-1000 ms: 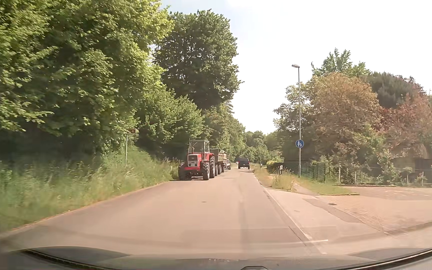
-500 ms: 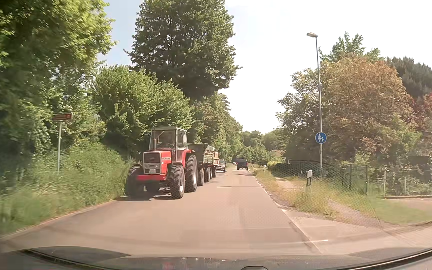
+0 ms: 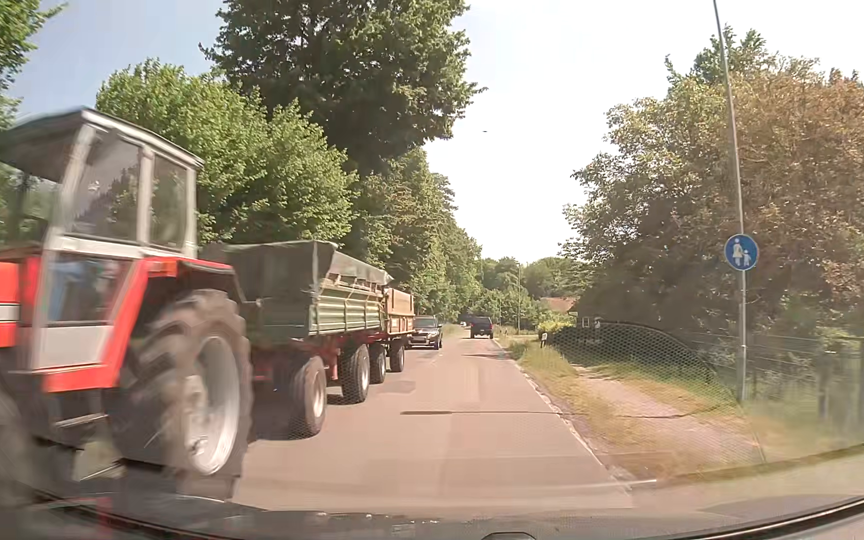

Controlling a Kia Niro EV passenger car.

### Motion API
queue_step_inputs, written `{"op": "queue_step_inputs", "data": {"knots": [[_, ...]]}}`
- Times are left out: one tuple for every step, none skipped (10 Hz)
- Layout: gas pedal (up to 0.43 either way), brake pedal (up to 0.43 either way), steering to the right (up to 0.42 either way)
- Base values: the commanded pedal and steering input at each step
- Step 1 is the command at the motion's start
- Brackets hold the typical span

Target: Follow the waypoints while adhering to traffic rules and regulations

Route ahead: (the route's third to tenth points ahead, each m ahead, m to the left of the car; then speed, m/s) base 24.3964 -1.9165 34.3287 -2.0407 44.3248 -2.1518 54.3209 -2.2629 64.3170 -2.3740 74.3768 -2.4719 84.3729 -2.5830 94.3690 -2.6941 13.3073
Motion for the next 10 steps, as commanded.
{"op": "queue_step_inputs", "data": {"knots": [[0.189,0.0,0.009],[0.189,0.0,0.009],[0.189,0.0,0.008],[0.189,0.0,0.007],[0.189,0.0,0.006],[0.189,0.0,0.003],[0.189,0.0,0.003],[0.177,0.0,0.003],[0.169,0.0,0.003],[0.169,0.0,0.002]]}}
